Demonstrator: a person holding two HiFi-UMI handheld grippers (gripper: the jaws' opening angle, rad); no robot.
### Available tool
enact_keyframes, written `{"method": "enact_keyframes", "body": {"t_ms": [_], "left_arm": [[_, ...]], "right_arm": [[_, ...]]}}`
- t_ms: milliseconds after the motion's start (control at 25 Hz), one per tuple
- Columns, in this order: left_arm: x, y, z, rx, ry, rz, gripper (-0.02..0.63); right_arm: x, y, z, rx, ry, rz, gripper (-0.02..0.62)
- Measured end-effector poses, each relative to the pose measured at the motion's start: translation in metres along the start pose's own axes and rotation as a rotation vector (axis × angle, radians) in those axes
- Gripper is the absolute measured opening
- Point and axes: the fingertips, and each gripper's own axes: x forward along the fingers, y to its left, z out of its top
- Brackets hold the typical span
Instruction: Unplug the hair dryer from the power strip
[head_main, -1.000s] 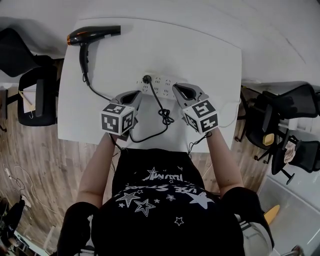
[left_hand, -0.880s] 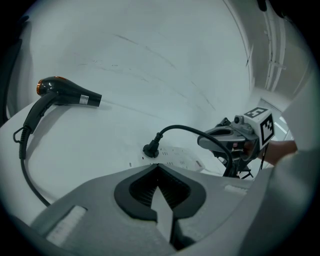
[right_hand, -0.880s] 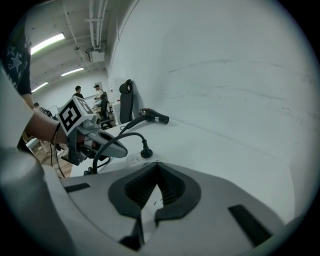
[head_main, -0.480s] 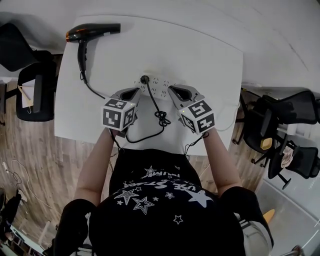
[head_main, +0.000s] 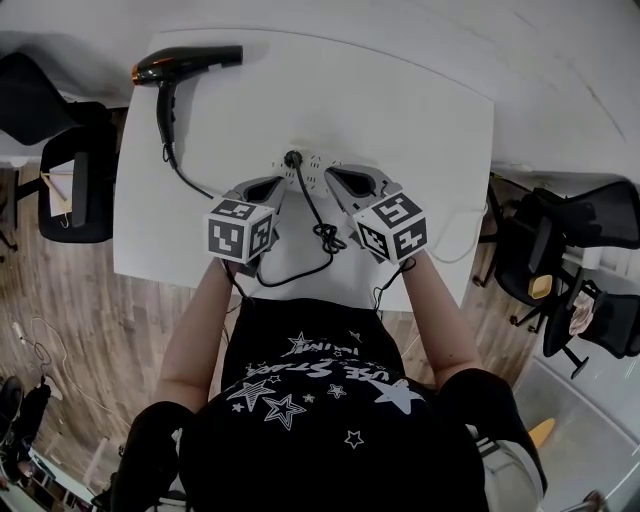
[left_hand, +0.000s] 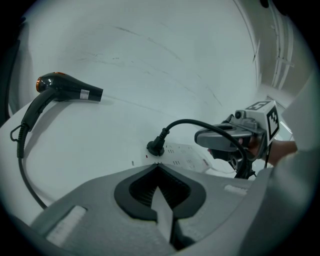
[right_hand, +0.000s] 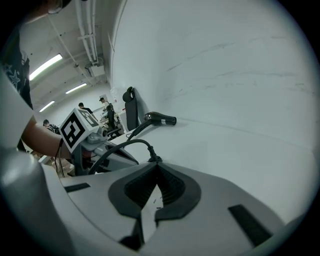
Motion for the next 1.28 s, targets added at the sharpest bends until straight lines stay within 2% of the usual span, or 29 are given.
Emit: {"method": "enact_keyframes", "body": {"t_ms": [120, 280, 520, 640, 760, 960, 1080, 1200, 1280], "left_arm": [[0.001, 0.002, 0.0, -0.019, 0.031, 0.003, 0.006], [0.001, 0.001, 0.0, -0.017, 0.073, -0.005, 0.006], [0.002, 0.001, -0.001, -0.002, 0.091, 0.003, 0.006], [0.002, 0.0, -0.001, -0.007, 0.09, 0.008, 0.006], [0.002, 0.0, 0.0, -0.009, 0.096, 0.005, 0.006], [0.002, -0.001, -0.001, 0.002, 0.105, 0.002, 0.006], [0.003, -0.003, 0.0, 0.033, 0.115, 0.015, 0.006], [0.002, -0.003, -0.001, 0.052, 0.122, 0.02, 0.006], [0.002, -0.003, -0.001, 0.06, 0.124, 0.021, 0.006]], "right_arm": [[0.006, 0.001, 0.003, -0.033, -0.004, 0.014, 0.009], [0.013, -0.001, 0.007, -0.024, -0.009, 0.036, 0.009], [0.03, -0.003, 0.018, -0.102, -0.019, 0.037, 0.011], [0.039, 0.0, 0.02, -0.176, 0.003, 0.045, 0.066], [0.047, 0.005, 0.019, -0.254, 0.023, 0.058, 0.078], [0.058, 0.02, 0.016, -0.297, 0.05, 0.122, 0.133], [0.065, 0.021, 0.017, -0.299, 0.058, 0.116, 0.132], [0.069, 0.022, 0.017, -0.309, 0.081, 0.114, 0.082], [0.07, 0.024, 0.016, -0.328, 0.094, 0.119, 0.074]]}}
